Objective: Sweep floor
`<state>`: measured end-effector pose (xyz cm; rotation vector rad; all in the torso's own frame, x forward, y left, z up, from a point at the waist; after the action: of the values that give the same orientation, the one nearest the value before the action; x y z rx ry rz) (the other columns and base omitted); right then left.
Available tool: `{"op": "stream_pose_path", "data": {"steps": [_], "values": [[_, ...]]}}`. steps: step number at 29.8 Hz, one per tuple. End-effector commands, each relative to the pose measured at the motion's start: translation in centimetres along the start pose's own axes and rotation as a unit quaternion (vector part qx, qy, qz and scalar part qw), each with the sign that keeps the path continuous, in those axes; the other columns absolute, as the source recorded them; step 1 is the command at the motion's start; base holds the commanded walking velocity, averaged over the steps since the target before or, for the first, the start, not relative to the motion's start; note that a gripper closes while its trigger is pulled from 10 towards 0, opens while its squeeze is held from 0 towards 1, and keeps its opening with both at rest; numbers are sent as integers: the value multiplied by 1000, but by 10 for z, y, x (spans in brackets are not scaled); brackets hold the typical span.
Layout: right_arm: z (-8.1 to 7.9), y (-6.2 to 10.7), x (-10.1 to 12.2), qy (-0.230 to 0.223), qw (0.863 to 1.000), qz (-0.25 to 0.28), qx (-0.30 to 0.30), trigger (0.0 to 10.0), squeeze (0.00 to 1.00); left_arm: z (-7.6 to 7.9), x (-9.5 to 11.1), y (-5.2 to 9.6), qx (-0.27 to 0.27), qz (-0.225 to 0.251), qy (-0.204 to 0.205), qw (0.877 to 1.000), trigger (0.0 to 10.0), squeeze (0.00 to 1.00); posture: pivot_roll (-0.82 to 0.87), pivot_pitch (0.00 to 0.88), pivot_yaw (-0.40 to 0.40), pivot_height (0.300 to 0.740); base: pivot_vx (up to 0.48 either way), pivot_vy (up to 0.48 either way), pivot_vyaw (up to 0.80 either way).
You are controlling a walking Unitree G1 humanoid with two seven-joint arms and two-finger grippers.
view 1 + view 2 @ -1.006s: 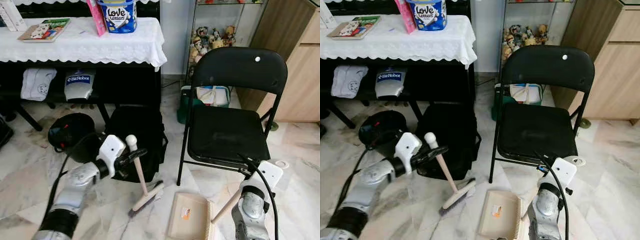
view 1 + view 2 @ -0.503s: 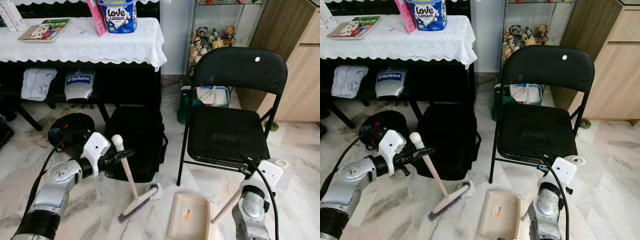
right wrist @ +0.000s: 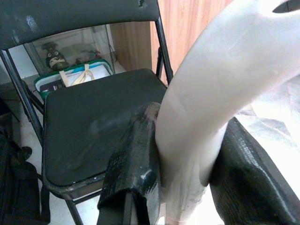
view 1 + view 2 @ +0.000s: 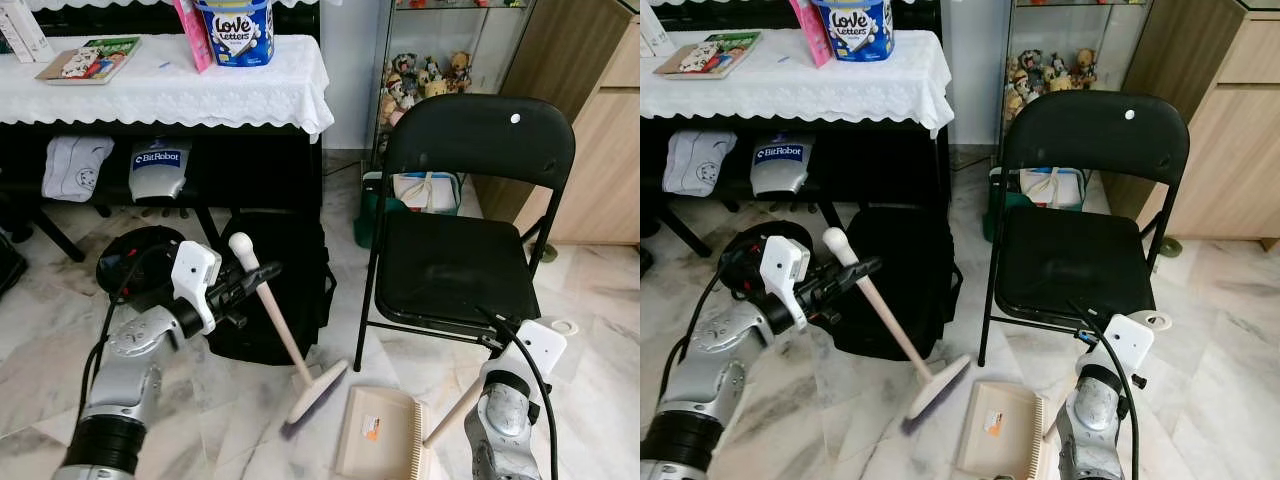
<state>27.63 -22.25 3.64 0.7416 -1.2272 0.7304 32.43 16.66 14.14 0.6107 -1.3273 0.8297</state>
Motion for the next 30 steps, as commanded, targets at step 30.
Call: {"op": "stream_pose_path", "data": {"steps": [30], "values": [[-2,4,-3,-11,1000,-7,-3,10000,0,-3,-23,-26,131,50,-57,989,10000,0,-32,132,64,740,0,0,0]]}}
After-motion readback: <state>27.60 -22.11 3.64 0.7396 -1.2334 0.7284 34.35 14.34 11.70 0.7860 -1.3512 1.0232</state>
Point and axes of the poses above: a point about 5 cm out from each wrist's last joint towards the gripper, its own y axis pointing back from the gripper into the wrist, its own x axis along the axis of the wrist's last joint, z = x × y, the point moved 1 cm from there along -y, pointing out of the wrist towards the gripper, and after that the axes turned 11 degrees about y, right-handed, at the moved point
